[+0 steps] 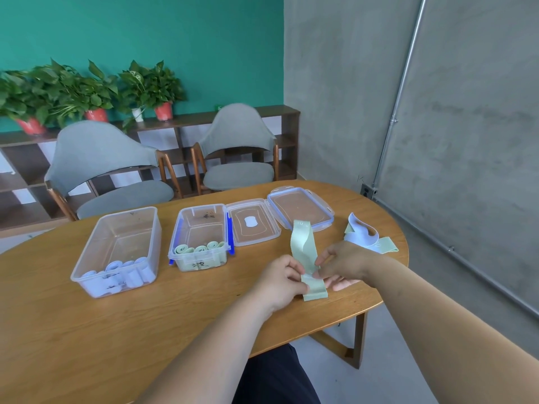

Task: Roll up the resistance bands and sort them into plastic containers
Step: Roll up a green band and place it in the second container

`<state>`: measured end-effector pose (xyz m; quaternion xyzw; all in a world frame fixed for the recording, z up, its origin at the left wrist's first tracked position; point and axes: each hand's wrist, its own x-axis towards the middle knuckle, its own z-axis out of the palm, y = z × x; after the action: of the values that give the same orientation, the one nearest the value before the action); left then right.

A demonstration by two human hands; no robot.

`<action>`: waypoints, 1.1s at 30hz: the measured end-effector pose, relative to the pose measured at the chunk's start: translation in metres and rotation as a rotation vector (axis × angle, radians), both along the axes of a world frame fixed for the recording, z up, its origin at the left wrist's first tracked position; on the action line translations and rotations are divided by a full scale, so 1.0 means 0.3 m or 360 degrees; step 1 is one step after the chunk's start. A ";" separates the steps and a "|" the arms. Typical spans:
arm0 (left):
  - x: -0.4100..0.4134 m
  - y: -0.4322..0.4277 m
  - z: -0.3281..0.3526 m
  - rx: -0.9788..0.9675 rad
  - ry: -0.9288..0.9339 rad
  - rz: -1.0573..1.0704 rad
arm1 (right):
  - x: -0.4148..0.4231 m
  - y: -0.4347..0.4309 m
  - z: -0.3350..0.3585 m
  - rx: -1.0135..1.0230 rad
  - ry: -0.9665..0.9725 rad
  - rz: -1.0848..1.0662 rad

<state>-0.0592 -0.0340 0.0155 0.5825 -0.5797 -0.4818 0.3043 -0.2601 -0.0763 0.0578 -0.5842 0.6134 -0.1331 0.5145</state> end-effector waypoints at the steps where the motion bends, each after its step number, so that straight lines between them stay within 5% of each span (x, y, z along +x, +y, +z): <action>1: 0.003 0.000 0.001 0.0010 -0.0007 -0.0011 | 0.001 -0.003 -0.002 -0.0024 -0.0022 -0.0027; 10: -0.003 -0.020 -0.005 0.0090 -0.0102 -0.0014 | -0.031 -0.012 -0.001 0.0034 0.0319 0.0064; 20: -0.020 -0.100 -0.022 0.0074 0.0021 0.0327 | 0.025 -0.074 -0.061 -0.0492 0.0747 0.0020; 33: -0.059 -0.268 -0.016 0.0196 0.0123 0.0250 | 0.076 -0.194 -0.118 -0.0744 0.0658 -0.0139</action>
<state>-0.0769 -0.1144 0.0107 0.6248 -0.4893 -0.5132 0.3270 -0.2374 -0.1346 0.0225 -0.6744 0.6823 -0.1708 0.2245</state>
